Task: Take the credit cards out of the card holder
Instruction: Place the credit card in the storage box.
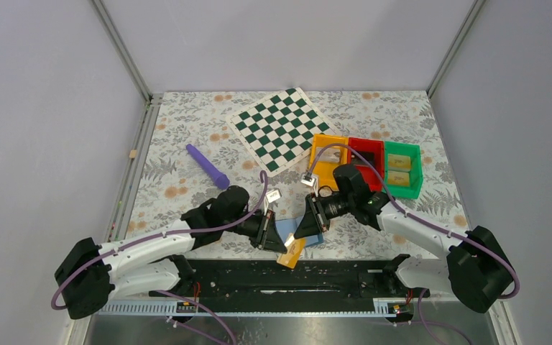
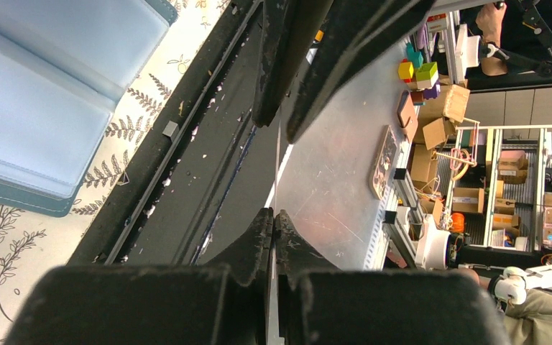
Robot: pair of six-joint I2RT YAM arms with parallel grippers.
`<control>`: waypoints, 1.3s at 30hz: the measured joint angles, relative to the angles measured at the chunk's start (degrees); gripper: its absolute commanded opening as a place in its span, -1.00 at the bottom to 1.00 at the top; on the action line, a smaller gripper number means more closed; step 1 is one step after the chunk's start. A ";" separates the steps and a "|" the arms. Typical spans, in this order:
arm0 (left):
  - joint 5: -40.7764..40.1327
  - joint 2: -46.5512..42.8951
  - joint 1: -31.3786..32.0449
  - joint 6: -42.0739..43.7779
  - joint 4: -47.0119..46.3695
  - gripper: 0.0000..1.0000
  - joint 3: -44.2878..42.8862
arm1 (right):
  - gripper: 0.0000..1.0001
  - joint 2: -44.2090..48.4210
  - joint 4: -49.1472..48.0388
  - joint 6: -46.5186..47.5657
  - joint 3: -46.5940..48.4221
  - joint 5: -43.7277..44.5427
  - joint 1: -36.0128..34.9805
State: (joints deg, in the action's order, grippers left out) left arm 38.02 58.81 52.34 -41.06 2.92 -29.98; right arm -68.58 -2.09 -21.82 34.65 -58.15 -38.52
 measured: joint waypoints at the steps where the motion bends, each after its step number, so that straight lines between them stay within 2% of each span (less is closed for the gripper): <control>1: 0.20 -0.17 0.00 -0.02 0.02 -1.00 0.00 | -0.55 0.00 -0.83 -0.48 -0.31 -0.28 0.00; 2: 0.31 -0.35 0.00 -0.04 0.02 -1.00 0.02 | -0.45 0.00 -1.77 -0.98 -0.63 -0.66 0.00; 4: 0.50 -0.68 -0.02 -0.15 0.07 -1.00 0.02 | -0.39 0.00 -3.02 -1.86 -1.03 -1.40 0.00; 10: 0.79 -1.81 -0.31 -0.55 0.02 -1.00 0.28 | -0.43 0.00 -4.79 -2.71 -1.16 -2.67 0.00; 17: 1.01 -2.54 -0.68 -0.72 -0.02 -1.00 0.57 | -0.32 -0.09 -5.14 -3.39 -1.16 -3.28 -0.17; 19: 1.16 -2.54 -0.68 -0.79 0.02 -1.00 0.57 | -0.32 -0.37 -5.14 -3.41 -1.16 -3.43 -0.37; 22: 1.55 -2.54 -0.68 -0.96 0.02 -1.00 0.59 | -0.43 -1.14 -5.03 -3.34 -1.16 -3.54 -0.63; 27: 1.66 -2.58 -1.09 -1.03 -1.09 -1.00 0.66 | -0.38 -1.31 -4.31 -3.08 -1.16 -3.89 -1.25; 29: 1.68 -2.58 -1.38 -1.09 -2.12 -1.00 0.74 | -0.51 -1.36 -4.04 -2.89 -1.16 -4.09 -1.55; 32: 1.70 -2.58 -1.51 -1.42 -3.30 -1.00 0.92 | -0.91 -1.51 -3.78 -2.54 -1.16 -4.46 -1.60; 34: 1.64 -2.56 -1.64 -1.44 -3.26 -1.00 1.16 | -1.00 -1.53 -3.93 -2.58 -1.11 -5.27 -1.64; 35: 1.60 -2.56 -1.77 -1.49 -3.15 -1.00 1.31 | -0.99 -1.55 -4.04 -2.58 -1.09 -5.38 -1.70; 36: 1.62 -2.56 -1.84 -1.49 -3.10 -1.00 1.33 | -0.83 -1.53 -4.02 -2.60 -1.09 -5.31 -1.77; 37: 1.62 -2.56 -1.84 -1.46 -3.13 -1.00 1.33 | -0.54 -1.51 -3.93 -2.60 -1.09 -5.22 -1.77; 38: 1.62 -2.56 -1.84 -1.46 -3.10 -1.00 1.33 | -0.35 -1.42 -3.69 -2.62 -1.07 -4.92 -1.79; 39: 1.64 -2.56 -1.86 -1.49 -3.13 -1.00 1.33 | -0.32 -1.27 -3.32 -2.62 -0.98 -4.42 -1.84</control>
State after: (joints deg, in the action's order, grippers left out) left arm 39.66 56.25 50.48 -42.54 -0.21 -28.64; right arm -69.84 -5.41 -24.45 33.67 -62.57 -40.36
